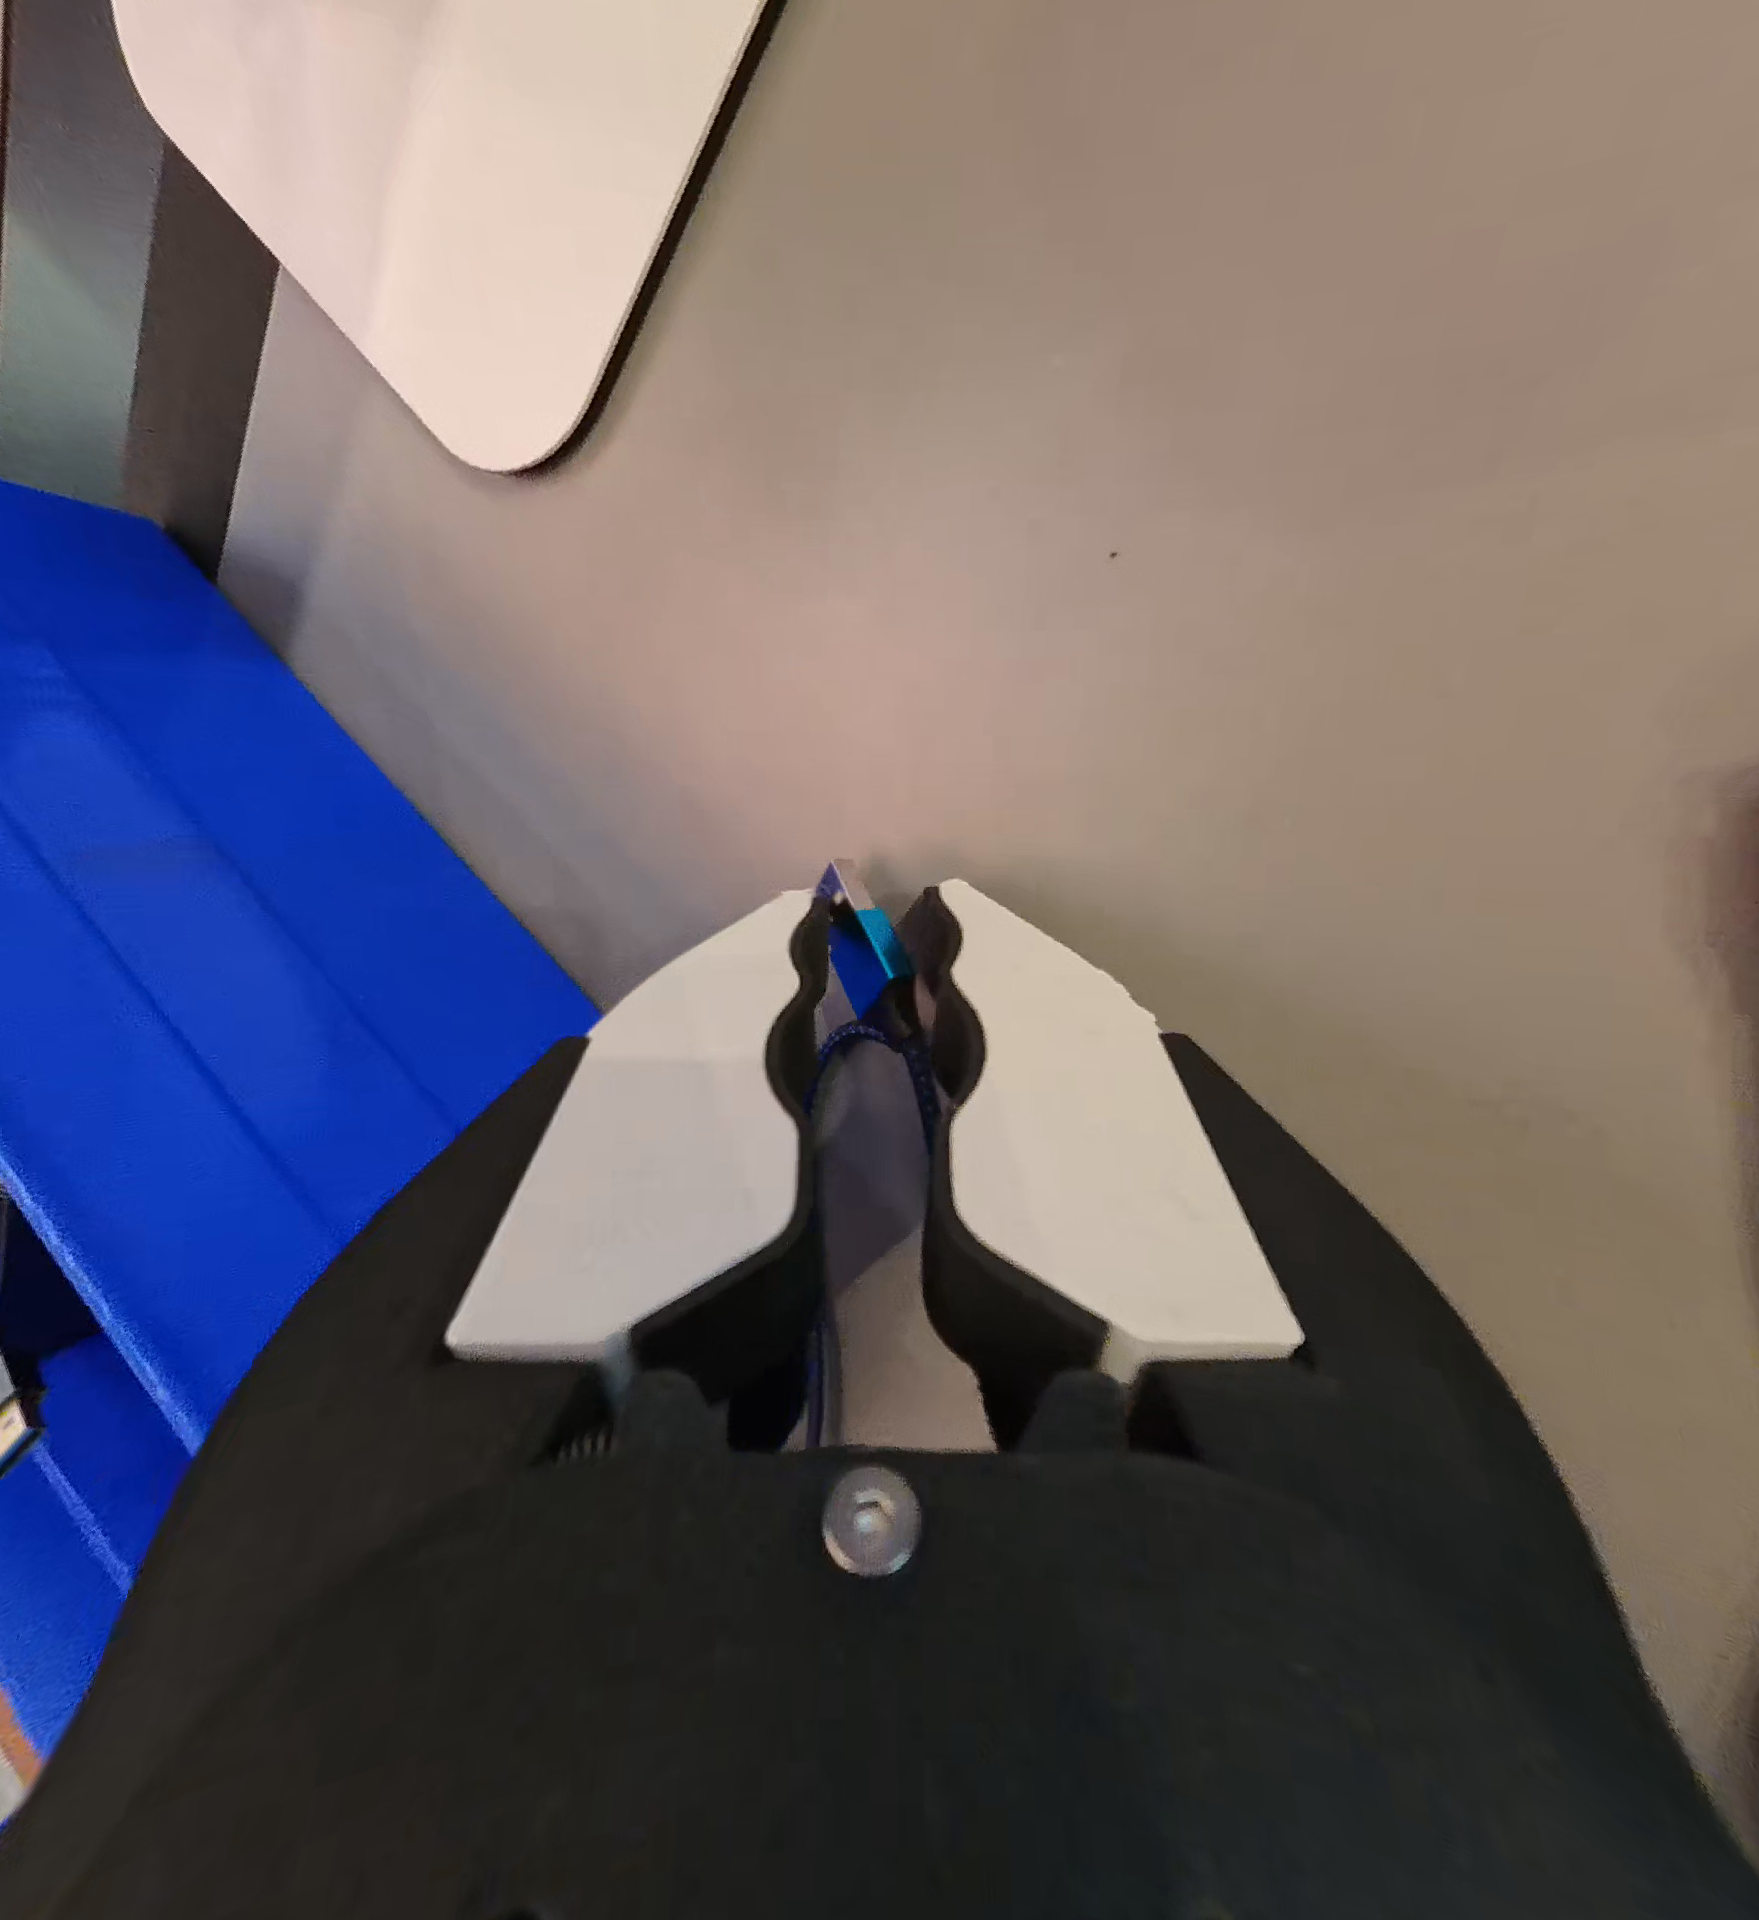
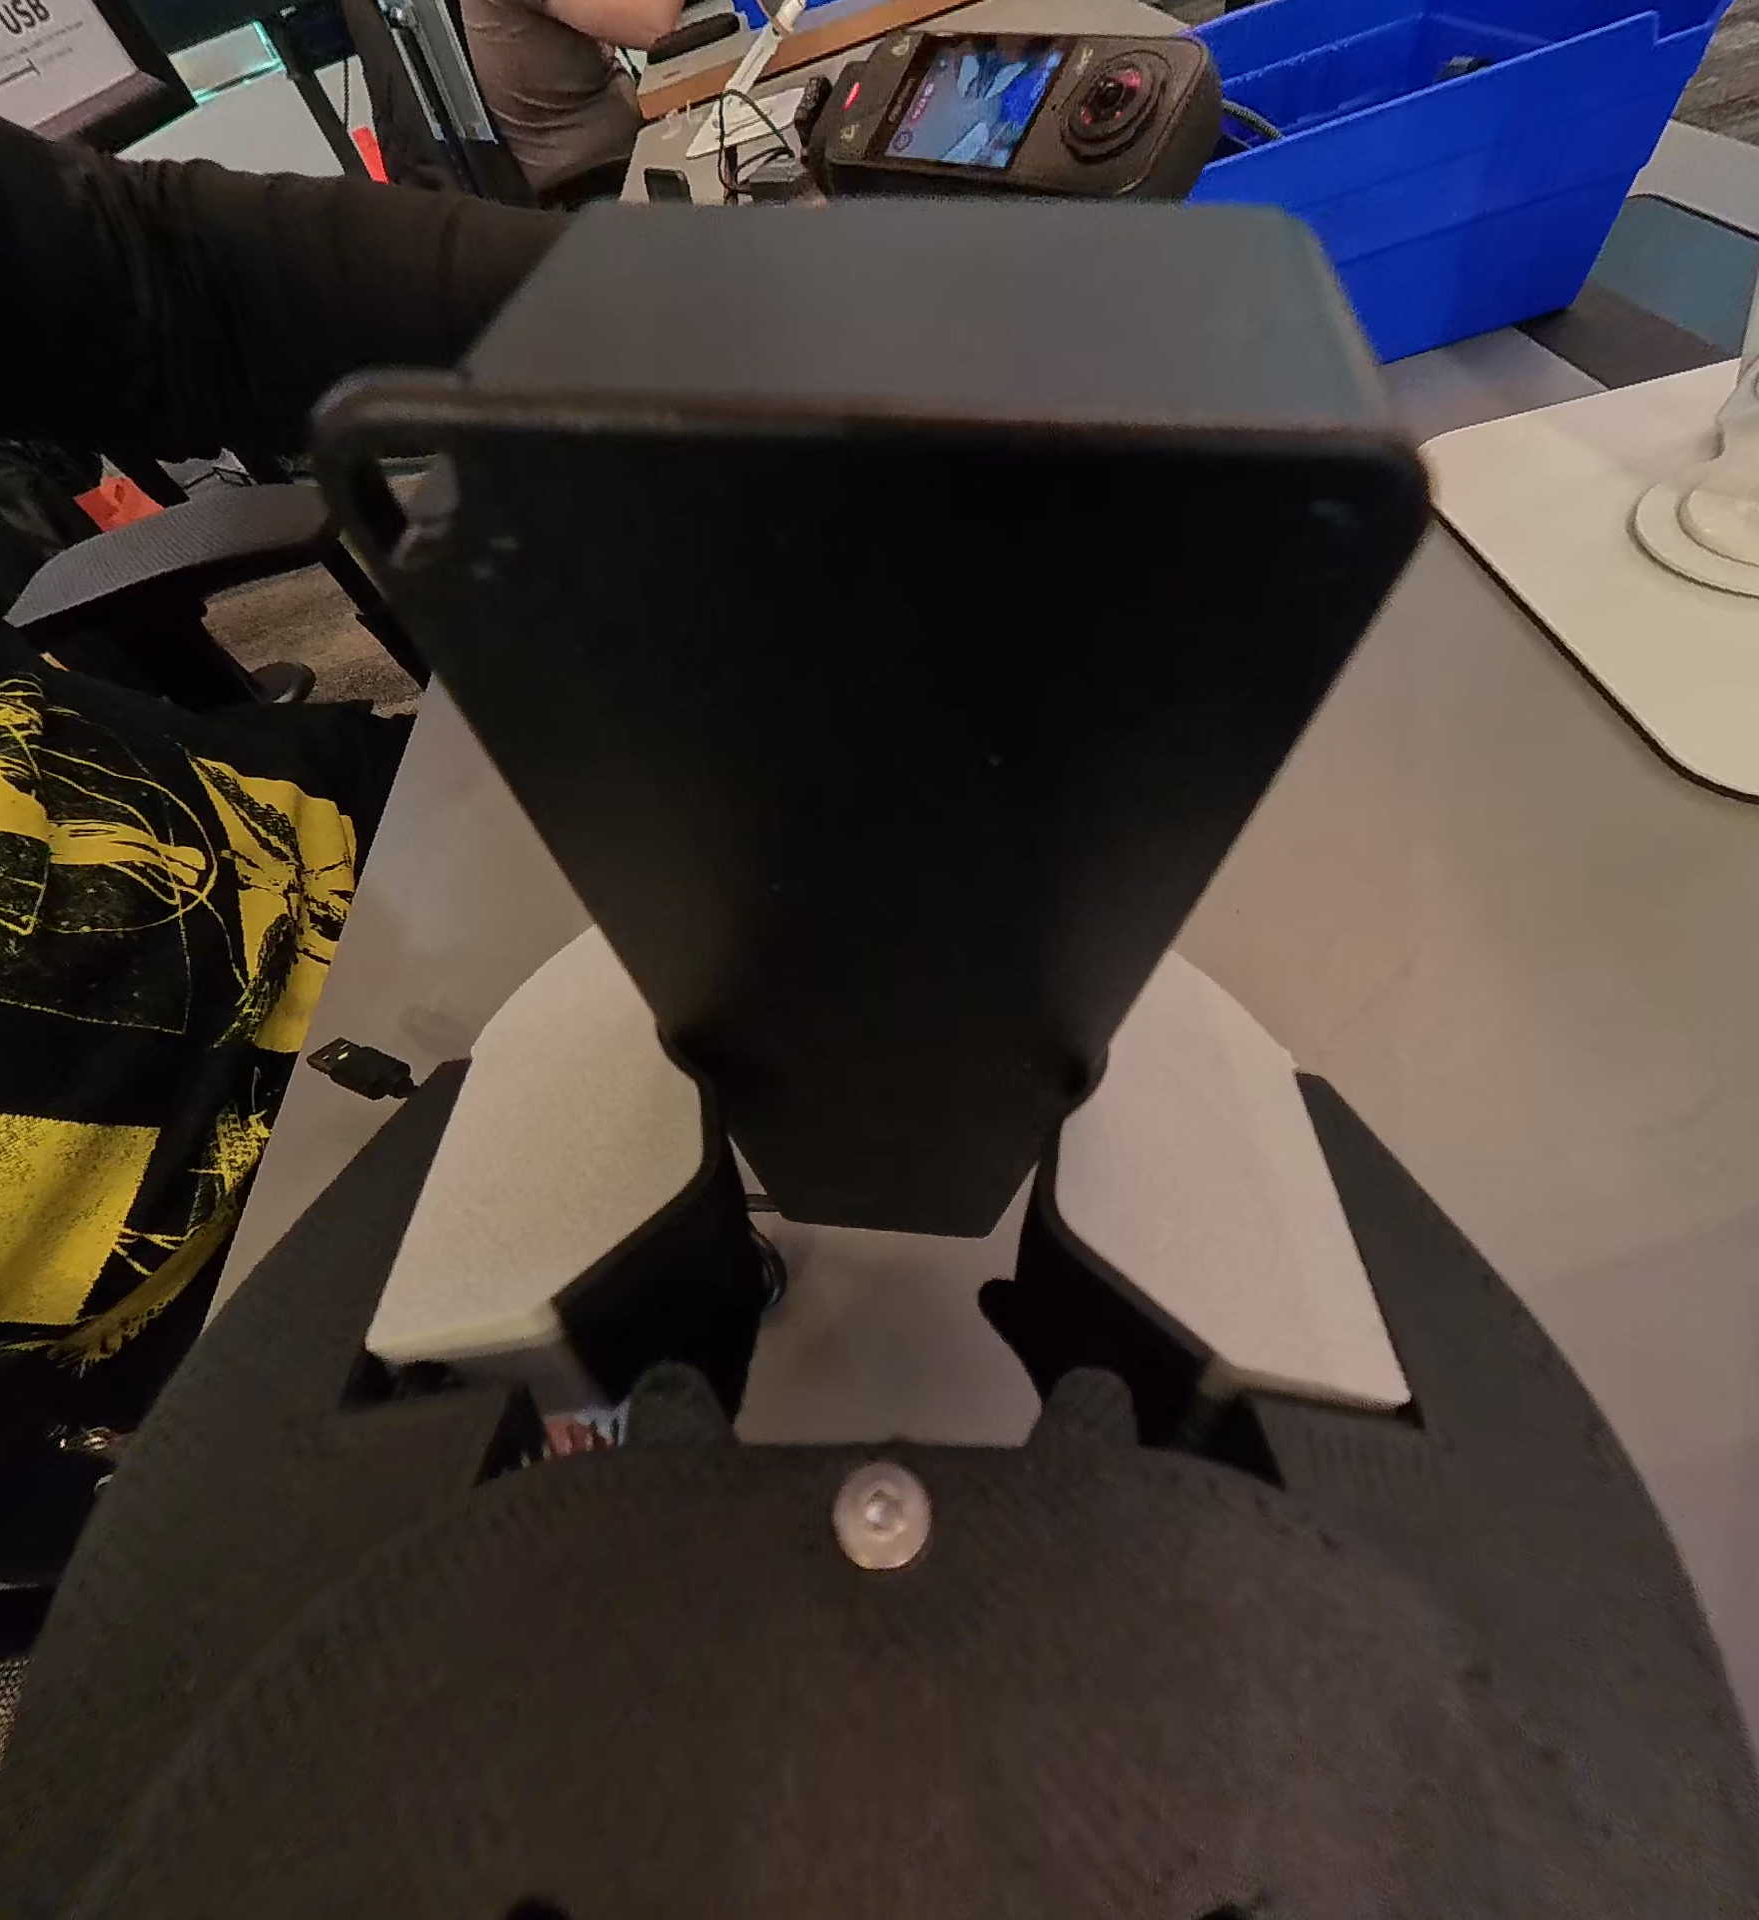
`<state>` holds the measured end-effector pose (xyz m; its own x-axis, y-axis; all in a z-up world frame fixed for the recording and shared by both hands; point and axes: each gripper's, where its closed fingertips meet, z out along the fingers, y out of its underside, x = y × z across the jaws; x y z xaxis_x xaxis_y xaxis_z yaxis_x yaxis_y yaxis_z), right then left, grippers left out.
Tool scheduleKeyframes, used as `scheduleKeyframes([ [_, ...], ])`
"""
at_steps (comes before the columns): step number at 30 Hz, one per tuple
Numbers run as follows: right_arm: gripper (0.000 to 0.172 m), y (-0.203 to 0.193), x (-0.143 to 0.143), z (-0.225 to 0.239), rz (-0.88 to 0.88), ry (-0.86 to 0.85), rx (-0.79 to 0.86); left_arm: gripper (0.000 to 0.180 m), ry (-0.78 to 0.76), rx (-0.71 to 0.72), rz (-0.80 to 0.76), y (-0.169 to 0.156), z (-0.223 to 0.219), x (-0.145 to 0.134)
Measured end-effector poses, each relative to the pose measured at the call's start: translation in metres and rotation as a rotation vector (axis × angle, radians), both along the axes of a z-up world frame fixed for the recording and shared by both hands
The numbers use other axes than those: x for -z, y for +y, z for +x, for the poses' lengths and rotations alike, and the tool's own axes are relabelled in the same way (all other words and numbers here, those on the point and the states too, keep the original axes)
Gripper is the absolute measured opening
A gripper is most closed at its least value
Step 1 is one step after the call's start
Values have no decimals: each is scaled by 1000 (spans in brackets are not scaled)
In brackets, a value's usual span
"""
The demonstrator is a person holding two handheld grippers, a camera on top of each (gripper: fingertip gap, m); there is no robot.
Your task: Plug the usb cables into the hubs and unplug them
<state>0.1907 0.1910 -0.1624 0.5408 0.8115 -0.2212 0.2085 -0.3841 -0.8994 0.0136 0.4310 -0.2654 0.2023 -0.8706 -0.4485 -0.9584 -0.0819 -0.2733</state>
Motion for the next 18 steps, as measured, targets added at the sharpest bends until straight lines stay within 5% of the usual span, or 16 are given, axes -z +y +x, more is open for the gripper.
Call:
scheduleKeyframes([
  [9, 64, 0, 0, 0, 0, 0, -1, 6, -54, 69, 45, -11, 2, -6],
  [18, 64, 1, 2, 0, -14, 13, -5, 7, -279, 419, 182, -70, 51, -63],
])
